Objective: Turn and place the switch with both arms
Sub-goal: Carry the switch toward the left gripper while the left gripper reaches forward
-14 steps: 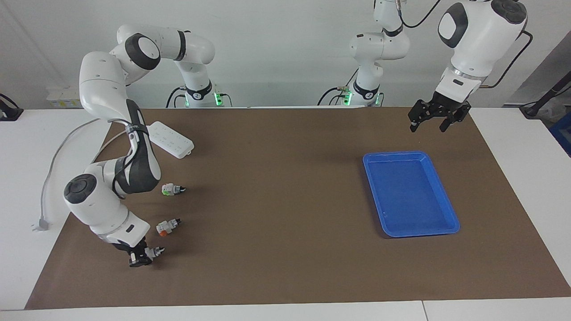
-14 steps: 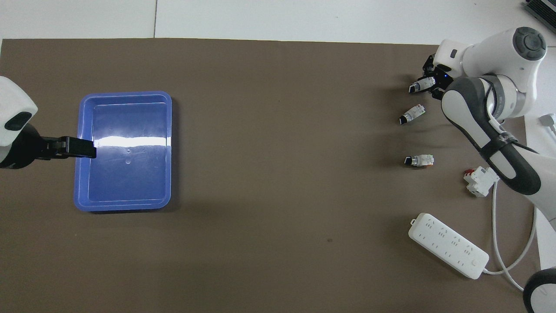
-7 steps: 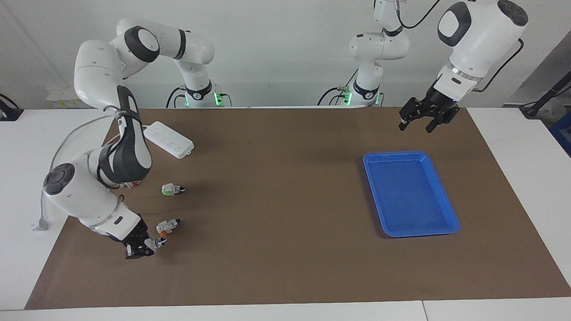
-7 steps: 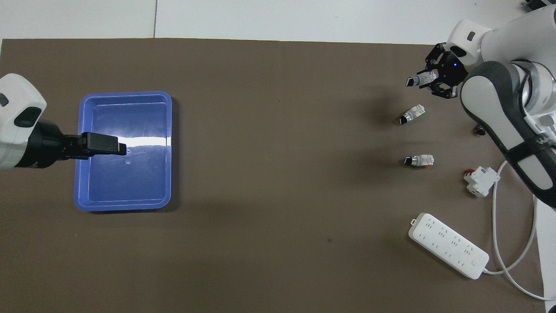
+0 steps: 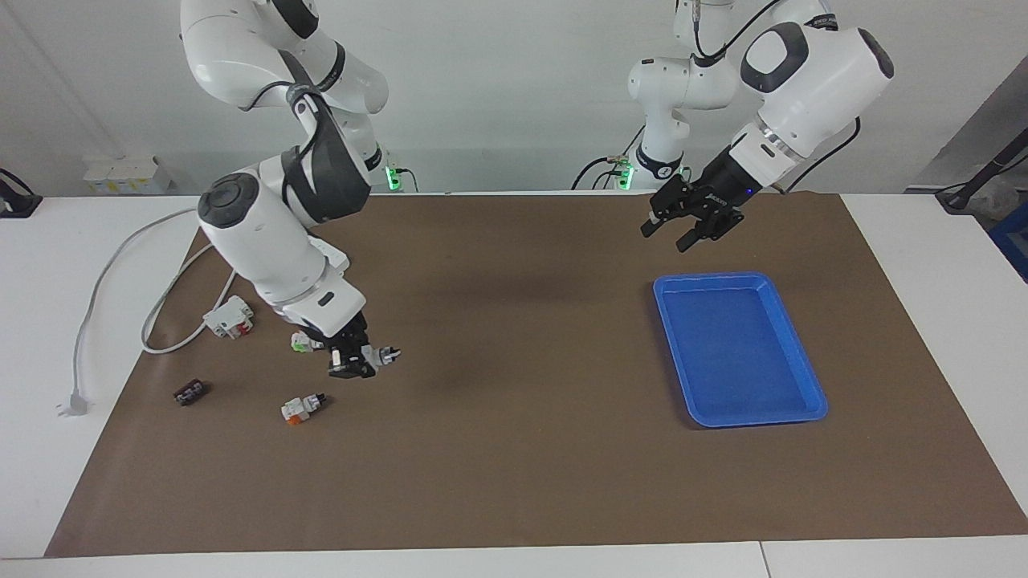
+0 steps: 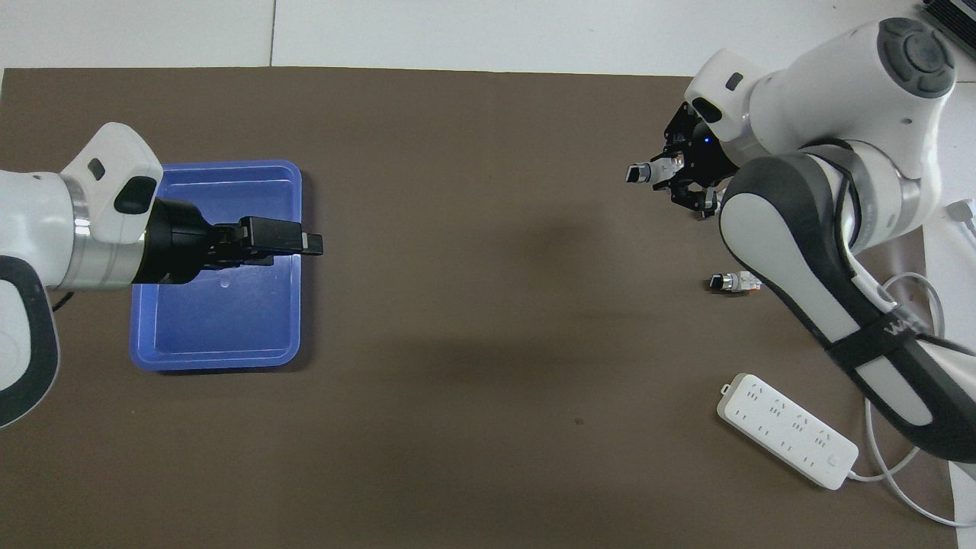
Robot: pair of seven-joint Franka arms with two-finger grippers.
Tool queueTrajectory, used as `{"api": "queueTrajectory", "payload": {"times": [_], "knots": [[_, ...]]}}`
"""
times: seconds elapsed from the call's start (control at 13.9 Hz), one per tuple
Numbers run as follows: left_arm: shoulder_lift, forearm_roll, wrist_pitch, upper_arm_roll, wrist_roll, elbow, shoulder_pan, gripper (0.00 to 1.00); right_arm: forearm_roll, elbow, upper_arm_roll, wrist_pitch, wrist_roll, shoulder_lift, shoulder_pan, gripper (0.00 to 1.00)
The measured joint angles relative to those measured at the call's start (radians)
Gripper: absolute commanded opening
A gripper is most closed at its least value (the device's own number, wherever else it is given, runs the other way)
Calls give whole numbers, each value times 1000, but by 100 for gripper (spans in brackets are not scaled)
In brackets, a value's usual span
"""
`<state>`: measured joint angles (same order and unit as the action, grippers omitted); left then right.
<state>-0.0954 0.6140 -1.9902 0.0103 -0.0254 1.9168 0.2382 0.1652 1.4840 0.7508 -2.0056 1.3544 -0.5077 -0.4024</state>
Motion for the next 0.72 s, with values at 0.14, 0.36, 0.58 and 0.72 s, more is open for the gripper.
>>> {"api": "queueTrajectory", "payload": {"times": [0.14, 0.36, 0.58, 0.72], "knots": [[27, 42, -72, -1, 1, 1, 50, 77, -2, 6, 35, -1, -69, 3, 35, 0], [79, 120, -137, -2, 82, 1, 86, 72, -2, 8, 77, -3, -133, 6, 88, 0], [112, 230, -155, 2, 206, 1, 86, 68, -4, 8, 134, -4, -170, 17, 93, 0], [119, 300, -165, 2, 284, 1, 90, 64, -9, 8, 173, -11, -216, 27, 90, 0]]}}
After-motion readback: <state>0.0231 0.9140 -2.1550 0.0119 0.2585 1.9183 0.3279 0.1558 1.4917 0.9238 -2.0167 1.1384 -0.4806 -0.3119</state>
